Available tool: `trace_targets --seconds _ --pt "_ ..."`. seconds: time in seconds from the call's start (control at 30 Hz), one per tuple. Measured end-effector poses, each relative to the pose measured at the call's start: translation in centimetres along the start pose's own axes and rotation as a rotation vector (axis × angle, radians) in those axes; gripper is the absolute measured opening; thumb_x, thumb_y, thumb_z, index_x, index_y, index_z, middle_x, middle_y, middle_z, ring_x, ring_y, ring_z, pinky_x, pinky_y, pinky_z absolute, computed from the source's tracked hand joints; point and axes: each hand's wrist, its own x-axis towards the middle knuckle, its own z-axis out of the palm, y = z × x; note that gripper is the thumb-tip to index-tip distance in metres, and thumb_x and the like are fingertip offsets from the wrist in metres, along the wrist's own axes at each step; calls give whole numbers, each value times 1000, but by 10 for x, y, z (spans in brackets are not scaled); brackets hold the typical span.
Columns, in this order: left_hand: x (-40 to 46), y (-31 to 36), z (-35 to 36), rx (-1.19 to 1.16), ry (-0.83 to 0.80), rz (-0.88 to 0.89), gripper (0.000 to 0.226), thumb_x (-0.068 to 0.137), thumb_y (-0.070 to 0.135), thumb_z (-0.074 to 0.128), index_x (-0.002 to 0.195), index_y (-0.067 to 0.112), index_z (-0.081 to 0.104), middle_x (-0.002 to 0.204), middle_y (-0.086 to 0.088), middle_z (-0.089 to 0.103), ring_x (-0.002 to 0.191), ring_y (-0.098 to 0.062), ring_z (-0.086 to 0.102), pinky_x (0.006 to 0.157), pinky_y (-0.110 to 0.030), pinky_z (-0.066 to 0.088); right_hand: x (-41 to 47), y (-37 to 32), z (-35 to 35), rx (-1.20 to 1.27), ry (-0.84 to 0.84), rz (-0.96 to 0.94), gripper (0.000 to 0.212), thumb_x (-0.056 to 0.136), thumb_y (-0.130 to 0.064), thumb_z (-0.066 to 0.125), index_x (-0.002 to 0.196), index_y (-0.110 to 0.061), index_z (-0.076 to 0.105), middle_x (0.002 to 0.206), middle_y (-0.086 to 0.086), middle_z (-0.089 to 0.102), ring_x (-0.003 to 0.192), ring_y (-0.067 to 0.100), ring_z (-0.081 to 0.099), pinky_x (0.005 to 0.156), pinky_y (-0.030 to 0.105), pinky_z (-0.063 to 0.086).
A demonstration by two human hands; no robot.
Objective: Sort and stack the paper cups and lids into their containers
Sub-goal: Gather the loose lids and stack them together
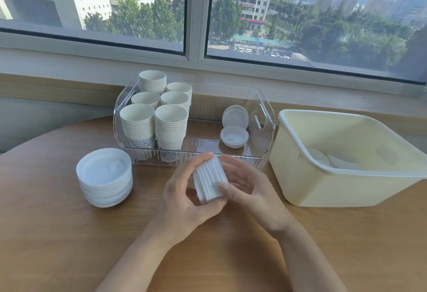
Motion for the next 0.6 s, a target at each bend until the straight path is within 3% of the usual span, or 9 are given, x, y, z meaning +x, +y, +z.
trace_targets --seconds 0.3,0.43,0.6 --pt "-1 3 0 -34 -59 -8 83 73 36 94 143 44 49 140 19 56 132 -13 55 104 -40 52 -1 4 -10 137 -93 29 62 90 -26 73 147 -18 52 141 9 65 133 29 61 114 57 45" --pt "-1 2 0 -19 -51 7 80 73 37 94 140 44 51 139 20 57 131 -12 55 105 -38 51 1 7 -10 114 -97 24 66 86 -27 78 146 -17 53 141 8 65 132 27 62 114 56 45" --pt "0 -1 -1 -4 -23 -1 78 72 37 94 138 42 52 135 19 59 128 -12 56 102 -33 51 1 8 -10 88 -63 -19 58 89 -13 77 143 -14 56 139 6 67 131 23 62 114 44 48"
